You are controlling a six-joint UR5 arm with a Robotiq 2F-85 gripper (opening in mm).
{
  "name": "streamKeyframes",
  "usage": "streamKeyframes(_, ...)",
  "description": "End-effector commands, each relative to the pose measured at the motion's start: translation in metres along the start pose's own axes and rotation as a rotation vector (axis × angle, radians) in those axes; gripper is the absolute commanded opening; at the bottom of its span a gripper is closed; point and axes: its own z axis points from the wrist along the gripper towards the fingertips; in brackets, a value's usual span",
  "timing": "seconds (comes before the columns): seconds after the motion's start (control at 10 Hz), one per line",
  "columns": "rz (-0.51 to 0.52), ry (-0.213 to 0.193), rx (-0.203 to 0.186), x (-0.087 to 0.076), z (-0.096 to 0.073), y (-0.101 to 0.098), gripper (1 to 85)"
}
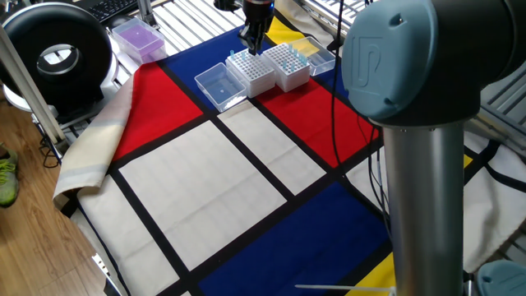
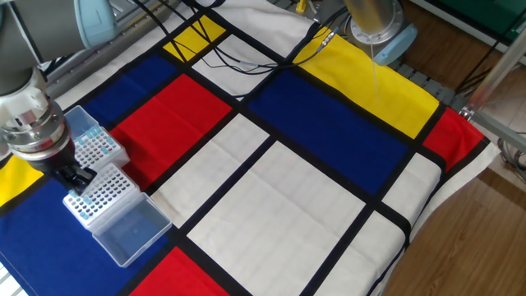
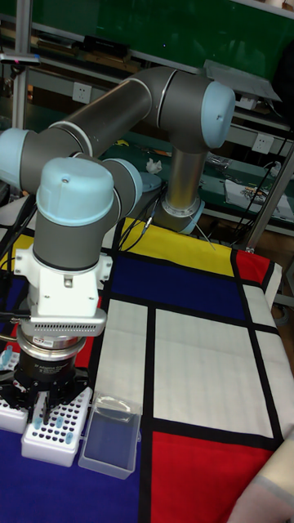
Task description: Transfer all medium pipette tips from one holder to another
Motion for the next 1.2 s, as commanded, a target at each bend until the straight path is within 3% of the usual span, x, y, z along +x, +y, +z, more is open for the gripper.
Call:
streamKeyframes(0.0,0.016,-0.031,-0.025,-0.0077,-0.0047,0.0056,26.7)
streamKeyframes(1.1,0.017,-0.041,-0.025,-0.0079,-0.0034,0.0026,26.3)
